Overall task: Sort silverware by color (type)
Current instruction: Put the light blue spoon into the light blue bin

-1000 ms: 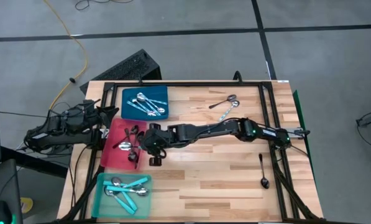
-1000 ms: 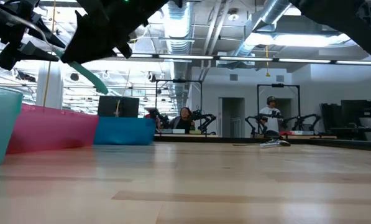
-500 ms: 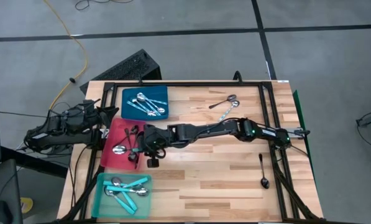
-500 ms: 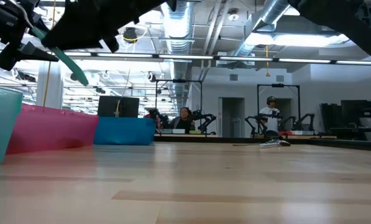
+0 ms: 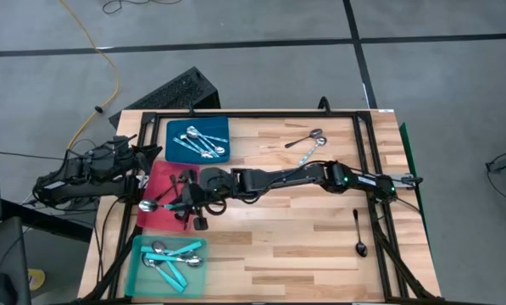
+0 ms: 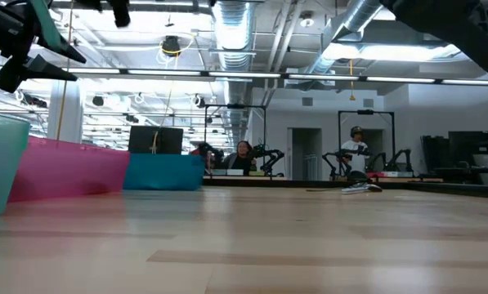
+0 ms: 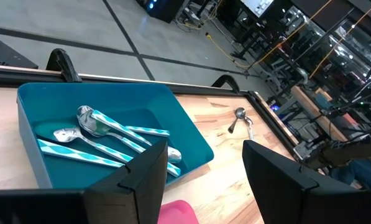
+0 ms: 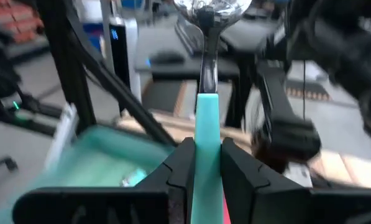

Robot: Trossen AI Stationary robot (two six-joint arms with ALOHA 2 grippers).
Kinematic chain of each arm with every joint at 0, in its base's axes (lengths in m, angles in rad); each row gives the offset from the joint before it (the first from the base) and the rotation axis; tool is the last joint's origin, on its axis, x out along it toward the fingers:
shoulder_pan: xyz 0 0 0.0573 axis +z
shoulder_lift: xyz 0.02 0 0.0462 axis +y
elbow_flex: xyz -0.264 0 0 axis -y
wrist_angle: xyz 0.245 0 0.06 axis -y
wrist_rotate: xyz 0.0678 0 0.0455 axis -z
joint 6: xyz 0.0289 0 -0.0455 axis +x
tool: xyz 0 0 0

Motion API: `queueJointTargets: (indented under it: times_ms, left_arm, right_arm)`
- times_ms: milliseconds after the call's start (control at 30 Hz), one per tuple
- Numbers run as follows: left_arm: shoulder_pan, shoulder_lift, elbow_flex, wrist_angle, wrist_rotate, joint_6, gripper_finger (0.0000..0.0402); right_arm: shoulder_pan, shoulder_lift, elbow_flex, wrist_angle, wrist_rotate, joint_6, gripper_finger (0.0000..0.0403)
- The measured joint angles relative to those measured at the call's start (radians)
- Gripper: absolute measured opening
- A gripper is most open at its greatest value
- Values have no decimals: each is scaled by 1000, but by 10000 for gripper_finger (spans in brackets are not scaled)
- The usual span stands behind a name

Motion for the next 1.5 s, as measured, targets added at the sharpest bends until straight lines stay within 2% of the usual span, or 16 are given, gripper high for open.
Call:
queueJointTargets:
  times_ms: [300,433,600,700,1033,1200,1500]
  left_arm:
    - [0,0,0,0,-2,43,195]
    - [0,0,0,0,-1,47,195]
    - [0,0,0,1,-2,62,195]
    - [0,1,0,1,-1,62,195]
    - [0,0,0,1,-2,62,195]
    - [0,0,0,2,-1,63,195]
    - [0,1,0,0,-13,62,195]
  right_arm:
    - [60,0,0,115,1,35,83]
    - [90,0,0,118,100,84,83]
    - [106,53,-1,215,139,155,83]
    - [117,85,-2,266,199,215,83]
    - [119,97,-23,280,224,267,83]
    - [142,147,-18,373,269,313,83]
    - [178,161,-19,368,286,364,83]
